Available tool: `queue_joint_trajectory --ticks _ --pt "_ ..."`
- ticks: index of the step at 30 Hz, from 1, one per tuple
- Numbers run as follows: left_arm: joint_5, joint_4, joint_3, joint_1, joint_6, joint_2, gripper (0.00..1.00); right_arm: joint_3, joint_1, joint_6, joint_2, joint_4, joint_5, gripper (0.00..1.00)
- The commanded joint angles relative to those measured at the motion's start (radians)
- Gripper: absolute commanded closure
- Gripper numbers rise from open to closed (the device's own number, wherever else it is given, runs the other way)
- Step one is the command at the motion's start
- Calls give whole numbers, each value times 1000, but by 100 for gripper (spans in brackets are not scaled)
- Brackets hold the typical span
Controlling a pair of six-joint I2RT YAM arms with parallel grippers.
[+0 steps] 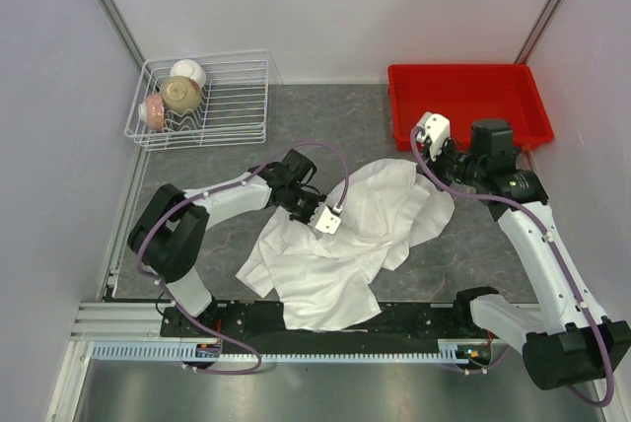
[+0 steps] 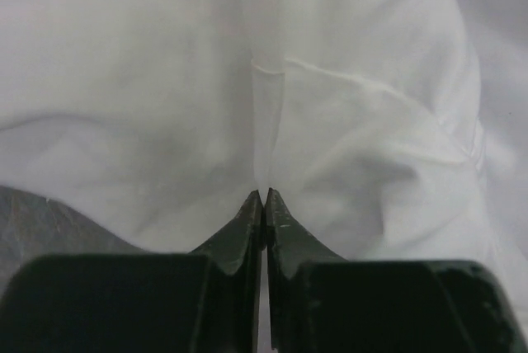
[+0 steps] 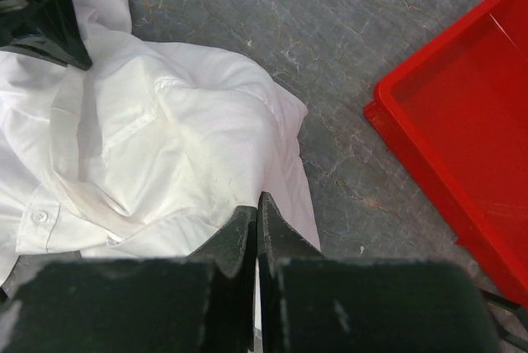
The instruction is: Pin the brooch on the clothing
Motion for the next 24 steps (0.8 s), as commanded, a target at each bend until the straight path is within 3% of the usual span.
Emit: queue_joint_trajectory --ticks 1,3,6,12,19,24 --pt "-64 80 -29 5 -174 -202 93 11 -2 37 -12 69 61 100" --pt "-54 76 -25 47 -313 -341 98 28 -3 51 -5 101 98 100" --pt "-51 69 27 145 -546 -493 98 77 -3 67 7 176 176 100" --pt "-184 49 244 296 -896 -624 98 293 -3 176 99 308 262 100" --pt "-516 59 457 305 -1050 -687 98 615 -3 273 191 370 197 100" --pt "-513 66 494 305 -1044 -808 98 737 -3 253 166 364 132 100"
